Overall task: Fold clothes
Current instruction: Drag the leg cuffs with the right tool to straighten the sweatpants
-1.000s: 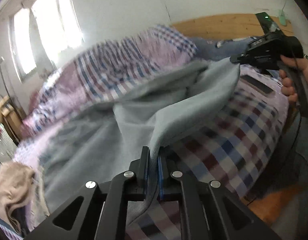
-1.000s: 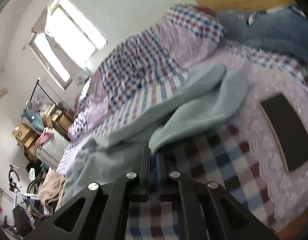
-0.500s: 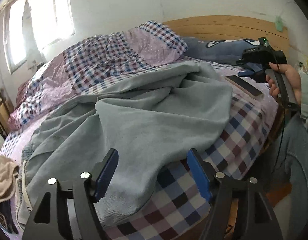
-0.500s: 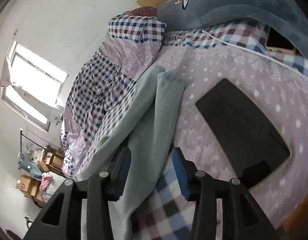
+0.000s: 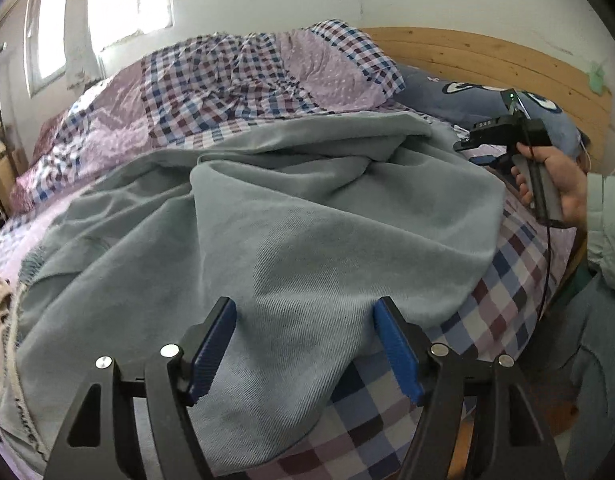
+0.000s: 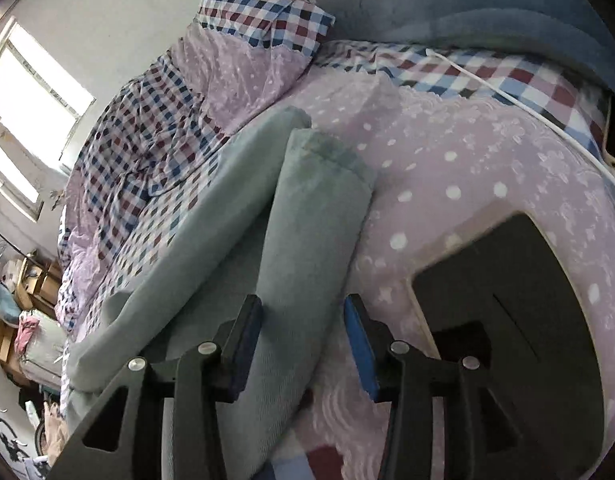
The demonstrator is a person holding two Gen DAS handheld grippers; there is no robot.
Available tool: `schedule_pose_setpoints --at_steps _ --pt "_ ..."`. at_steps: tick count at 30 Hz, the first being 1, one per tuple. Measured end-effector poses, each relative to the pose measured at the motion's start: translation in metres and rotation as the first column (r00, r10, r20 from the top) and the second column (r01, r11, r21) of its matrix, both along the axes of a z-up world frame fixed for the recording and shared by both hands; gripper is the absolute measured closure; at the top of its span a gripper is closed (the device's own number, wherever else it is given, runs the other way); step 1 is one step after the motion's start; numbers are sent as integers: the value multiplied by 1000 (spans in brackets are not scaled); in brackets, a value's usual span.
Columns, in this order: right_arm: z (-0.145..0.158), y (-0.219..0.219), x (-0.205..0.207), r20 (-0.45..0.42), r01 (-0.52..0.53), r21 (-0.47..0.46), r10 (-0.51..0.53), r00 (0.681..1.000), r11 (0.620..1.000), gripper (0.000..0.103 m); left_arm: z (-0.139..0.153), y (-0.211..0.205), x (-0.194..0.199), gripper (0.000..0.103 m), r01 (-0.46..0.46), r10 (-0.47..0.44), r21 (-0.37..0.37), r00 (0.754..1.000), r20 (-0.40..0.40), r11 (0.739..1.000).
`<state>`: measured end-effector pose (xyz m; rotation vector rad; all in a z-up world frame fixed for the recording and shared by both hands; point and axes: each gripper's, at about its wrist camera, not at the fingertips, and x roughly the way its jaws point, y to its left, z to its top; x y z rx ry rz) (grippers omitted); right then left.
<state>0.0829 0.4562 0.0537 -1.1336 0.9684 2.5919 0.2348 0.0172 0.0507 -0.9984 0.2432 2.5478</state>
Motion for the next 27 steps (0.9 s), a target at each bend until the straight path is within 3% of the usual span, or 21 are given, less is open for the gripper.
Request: schedule_pose_setpoints --at_steps 4,7,9,13,18,22,25,27 --pt "-1 -1 -15 -18 3 29 -2 1000 1000 60 -5 -5 -7 28 -16 15 34 999 37 999" --pt "0 -5 -21 -47 -25 2 25 999 1000 99 -7 -9 -11 28 -24 21 52 998 55 998" --pt "6 -10 -21 -68 -26 20 27 997 999 99 -8 -10 -13 28 -30 27 55 998 59 998" --pt "38 3 3 -175 95 47 -85 981 994 100 -7 -13 -17 28 -46 42 66 997 61 997" --pt "82 31 58 -302 258 47 -232 924 965 100 -3 -20 -19 28 -65 60 88 997 57 994" --pt "113 54 119 -368 413 65 -362 856 909 100 3 -34 -22 28 -111 104 131 993 63 985" --pt "119 63 156 -365 473 107 -408 837 875 100 7 -51 -26 28 -158 140 213 985 99 964" --pt "106 70 167 -296 486 99 -441 848 868 100 7 -61 -30 28 -193 165 253 978 127 948"
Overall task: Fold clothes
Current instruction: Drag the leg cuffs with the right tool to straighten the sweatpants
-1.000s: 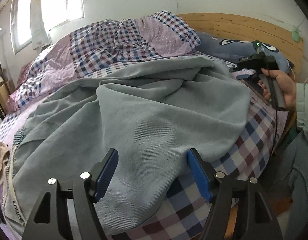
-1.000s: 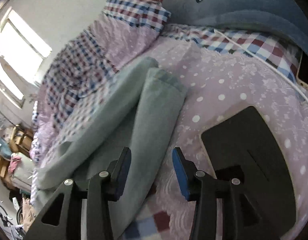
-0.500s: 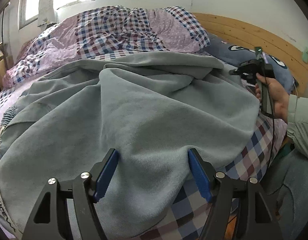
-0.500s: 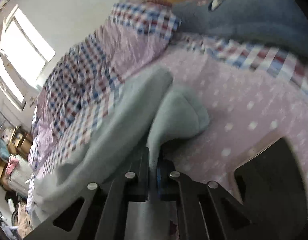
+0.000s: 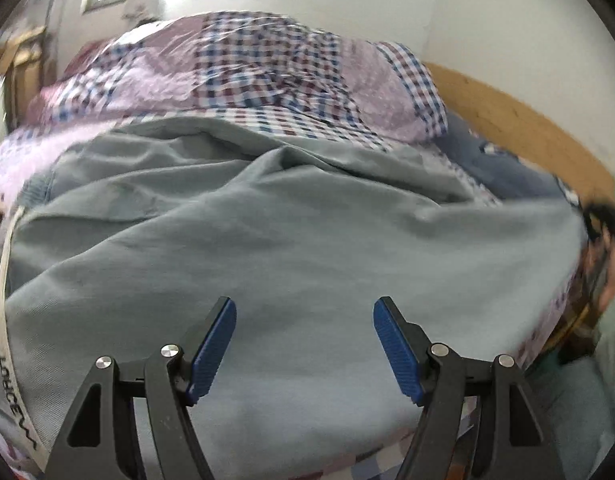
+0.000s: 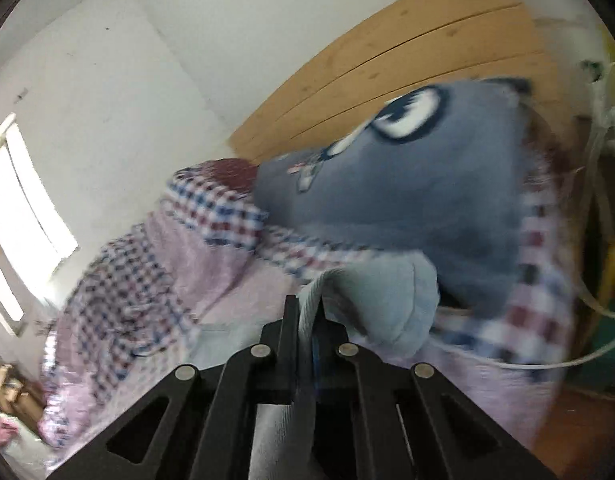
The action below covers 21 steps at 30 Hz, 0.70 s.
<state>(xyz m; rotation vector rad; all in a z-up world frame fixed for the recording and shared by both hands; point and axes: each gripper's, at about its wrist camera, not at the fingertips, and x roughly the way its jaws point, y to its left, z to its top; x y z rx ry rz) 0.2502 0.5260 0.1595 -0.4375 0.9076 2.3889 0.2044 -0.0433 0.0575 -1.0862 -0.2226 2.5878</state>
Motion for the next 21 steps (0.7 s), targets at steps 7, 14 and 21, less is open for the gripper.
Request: schedule_pose_setpoints --at_steps 7,14,21 --pt "-66 35 37 159 67 -299 -19 987 952 94 1 -18 -7 28 -49 46 86 998 39 995" --pt "-73 48 77 233 182 -262 -120 965 948 59 6 -7 -3 28 -18 16 78 1000 21 997" --pt "-52 54 66 109 123 -158 -107 988 980 56 9 11 1 28 27 -27 38 1000 -3 999"
